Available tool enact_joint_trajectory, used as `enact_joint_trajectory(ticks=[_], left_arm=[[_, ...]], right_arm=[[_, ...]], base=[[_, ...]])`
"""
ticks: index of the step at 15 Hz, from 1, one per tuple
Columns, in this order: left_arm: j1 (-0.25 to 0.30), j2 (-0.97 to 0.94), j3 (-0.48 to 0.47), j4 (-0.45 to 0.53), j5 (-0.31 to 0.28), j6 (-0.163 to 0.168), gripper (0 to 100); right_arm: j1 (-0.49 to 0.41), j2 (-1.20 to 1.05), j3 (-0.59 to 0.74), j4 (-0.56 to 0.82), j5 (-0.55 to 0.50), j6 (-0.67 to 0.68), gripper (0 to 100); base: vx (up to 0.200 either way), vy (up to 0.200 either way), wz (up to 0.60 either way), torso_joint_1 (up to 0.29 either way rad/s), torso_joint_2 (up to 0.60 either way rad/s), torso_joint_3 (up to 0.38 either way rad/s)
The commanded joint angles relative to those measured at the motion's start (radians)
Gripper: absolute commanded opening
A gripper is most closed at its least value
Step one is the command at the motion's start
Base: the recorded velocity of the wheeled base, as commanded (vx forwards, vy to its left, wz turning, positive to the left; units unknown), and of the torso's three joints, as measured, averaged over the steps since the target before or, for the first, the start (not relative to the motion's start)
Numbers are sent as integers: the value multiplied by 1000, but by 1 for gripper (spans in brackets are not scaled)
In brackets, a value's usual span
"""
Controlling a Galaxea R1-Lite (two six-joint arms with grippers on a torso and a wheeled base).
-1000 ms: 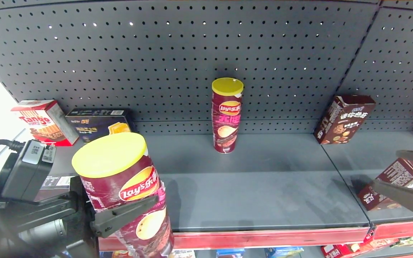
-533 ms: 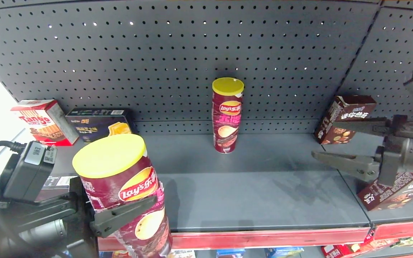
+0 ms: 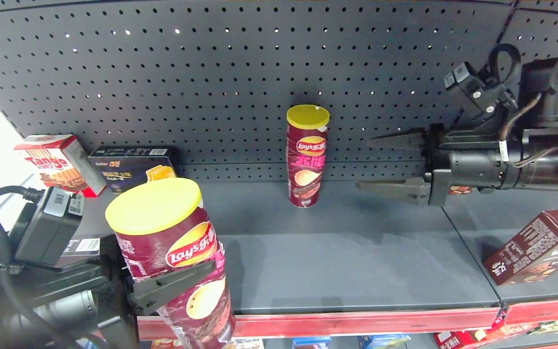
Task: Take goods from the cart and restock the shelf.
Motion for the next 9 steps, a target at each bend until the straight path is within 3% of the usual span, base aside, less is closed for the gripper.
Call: enact_joint_trajectory(ticks=[1,4,9], left_arm=[[0,9,-2,-1,-1,-1,0],[0,18,-16,-1,-2,-1,0],[-3,23,-16,-12,-4,-21,0]], right_arm=[[-36,163,-111,-41,81,-92,100],[-56,280,-226,-48,163,-136,100],[-33,349,-315,-49,128,-27,100]], base=[[0,0,0,0,0,0],[0,0,0,0,0,0],[0,0,0,0,0,0]])
